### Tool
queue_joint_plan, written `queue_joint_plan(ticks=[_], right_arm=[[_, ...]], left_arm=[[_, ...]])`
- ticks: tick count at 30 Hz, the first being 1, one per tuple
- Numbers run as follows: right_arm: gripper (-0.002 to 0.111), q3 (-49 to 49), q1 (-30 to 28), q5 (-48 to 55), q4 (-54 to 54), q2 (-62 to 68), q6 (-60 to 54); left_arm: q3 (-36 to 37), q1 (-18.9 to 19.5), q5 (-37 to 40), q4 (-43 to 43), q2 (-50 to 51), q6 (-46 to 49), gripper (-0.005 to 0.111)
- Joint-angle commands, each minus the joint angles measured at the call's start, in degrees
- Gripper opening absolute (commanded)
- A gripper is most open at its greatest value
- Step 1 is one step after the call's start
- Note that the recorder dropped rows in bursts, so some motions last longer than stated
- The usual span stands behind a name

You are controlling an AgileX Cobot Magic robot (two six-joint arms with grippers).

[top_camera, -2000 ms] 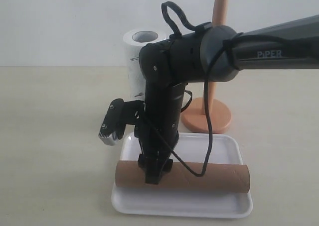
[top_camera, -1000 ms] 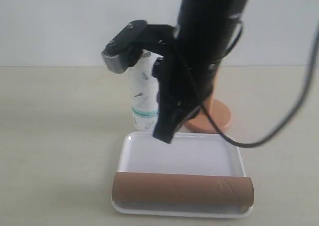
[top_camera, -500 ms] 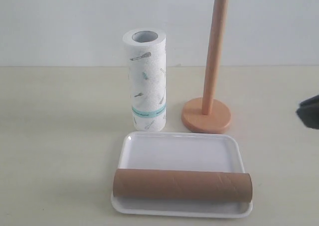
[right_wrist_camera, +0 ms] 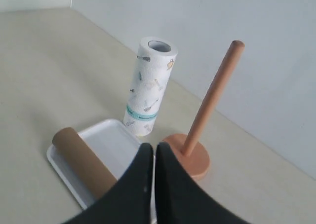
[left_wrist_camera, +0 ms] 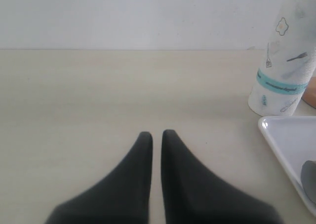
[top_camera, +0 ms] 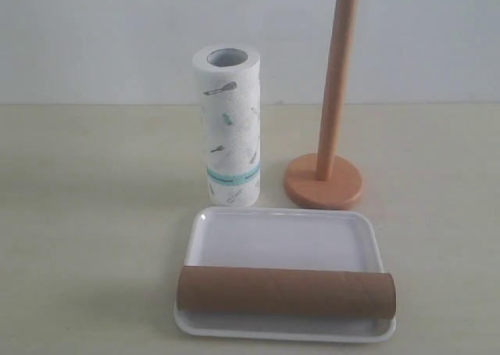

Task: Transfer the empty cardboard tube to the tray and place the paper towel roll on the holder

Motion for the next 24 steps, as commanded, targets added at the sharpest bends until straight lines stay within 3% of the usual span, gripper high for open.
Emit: queue_joint_plan(ticks=[1, 6, 10, 19, 24], right_arm=[[0.001, 0.3, -0.1, -0.6, -0.4, -3.7, 0.4], [0.001, 0.3, -0.2, -0.7, -0.4, -5.9, 0.5], [0.001, 0.3, -3.8, -1.2, -0.6, -5.8, 0.3], [0.001, 5.6, -24.0, -16.3, 0.1, -5.8, 0.4], [0.001, 12.0, -37.1, -23.7, 7.3, -5.8, 0.4]], left_arm=[[0.2, 0.2, 0.0, 0.0, -0.2, 0.2, 0.006], [0.2, 0.2, 0.0, 0.0, -0.2, 0.2, 0.006], [0.2, 0.2, 0.0, 0.0, -0.2, 0.2, 0.006], [0.2, 0.2, 0.0, 0.0, -0.2, 0.2, 0.006], [0.2, 0.2, 0.0, 0.0, -0.2, 0.2, 0.006]])
